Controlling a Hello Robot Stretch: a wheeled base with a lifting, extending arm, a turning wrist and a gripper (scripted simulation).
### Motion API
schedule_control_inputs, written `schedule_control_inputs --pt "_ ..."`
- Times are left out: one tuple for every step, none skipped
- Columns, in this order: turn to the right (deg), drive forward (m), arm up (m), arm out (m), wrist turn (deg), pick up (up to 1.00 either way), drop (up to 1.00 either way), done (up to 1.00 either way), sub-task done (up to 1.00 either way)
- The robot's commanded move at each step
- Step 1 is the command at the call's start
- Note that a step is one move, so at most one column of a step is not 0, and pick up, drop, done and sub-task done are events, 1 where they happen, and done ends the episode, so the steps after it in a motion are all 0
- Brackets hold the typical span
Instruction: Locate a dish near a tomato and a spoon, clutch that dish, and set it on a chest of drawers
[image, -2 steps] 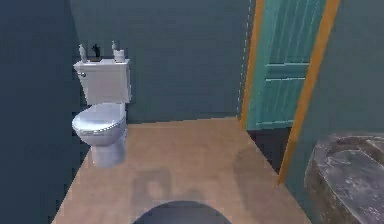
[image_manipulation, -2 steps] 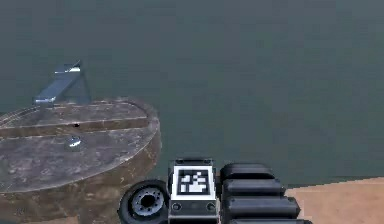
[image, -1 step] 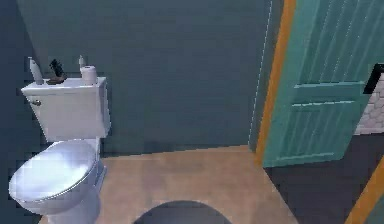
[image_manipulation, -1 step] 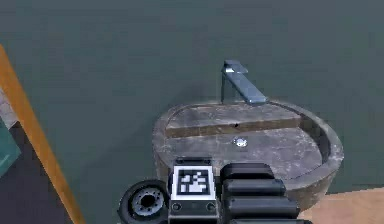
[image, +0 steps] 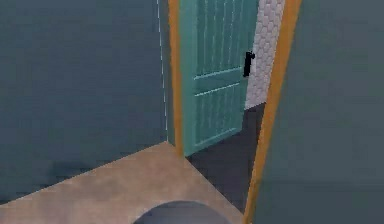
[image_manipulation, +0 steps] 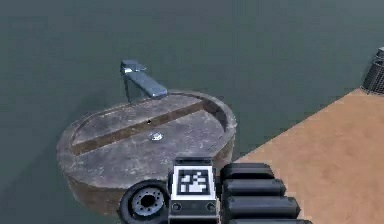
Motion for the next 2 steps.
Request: schedule_control_inputs --pt "0.0 0.85 0.0 0.0 0.0 0.0 0.0 0.0 0.0" --pt "21.0 0.0 0.0 0.0 0.0 0.0 0.0 0.0 0.0"
